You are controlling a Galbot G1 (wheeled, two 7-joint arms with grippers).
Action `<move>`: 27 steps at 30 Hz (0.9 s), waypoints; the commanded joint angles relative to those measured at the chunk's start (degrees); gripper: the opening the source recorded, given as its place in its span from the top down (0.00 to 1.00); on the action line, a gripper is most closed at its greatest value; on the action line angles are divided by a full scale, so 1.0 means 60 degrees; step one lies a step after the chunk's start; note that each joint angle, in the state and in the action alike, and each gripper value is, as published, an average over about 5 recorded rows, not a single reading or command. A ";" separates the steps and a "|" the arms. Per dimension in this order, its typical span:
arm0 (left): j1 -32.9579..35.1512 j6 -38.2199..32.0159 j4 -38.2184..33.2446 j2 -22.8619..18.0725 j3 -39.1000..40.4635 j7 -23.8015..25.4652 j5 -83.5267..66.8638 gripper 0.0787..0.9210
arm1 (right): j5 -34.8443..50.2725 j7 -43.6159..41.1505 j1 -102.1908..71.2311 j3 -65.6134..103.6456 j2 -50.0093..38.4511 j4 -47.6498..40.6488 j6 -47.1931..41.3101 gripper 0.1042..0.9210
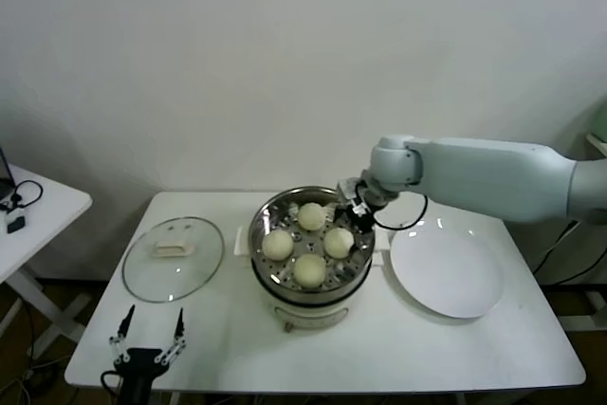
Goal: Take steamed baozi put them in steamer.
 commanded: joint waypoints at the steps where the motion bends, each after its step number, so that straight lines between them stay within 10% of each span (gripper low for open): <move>1: 0.0013 0.0042 -0.0142 -0.0467 0.0039 0.0011 0.0040 0.12 | 0.1725 -0.0406 0.1987 -0.0283 -0.1094 0.0114 0.0210 0.12; 9: 0.0019 0.0028 -0.0311 -0.0467 0.0117 -0.0030 0.0031 0.12 | 0.2794 0.2534 0.0543 0.1805 -0.3289 0.0985 0.0301 0.12; 18: 0.0143 -0.0014 -0.0458 -0.0439 0.0111 -0.0077 0.0079 0.12 | 0.3046 0.6641 -0.5736 0.8235 -0.5717 0.2616 0.0915 0.12; 27: 0.0082 -0.0028 -0.0527 -0.0463 0.0225 -0.0095 -0.0027 0.12 | 0.3280 0.7682 -1.5791 1.7162 -0.5968 0.4321 0.2894 0.12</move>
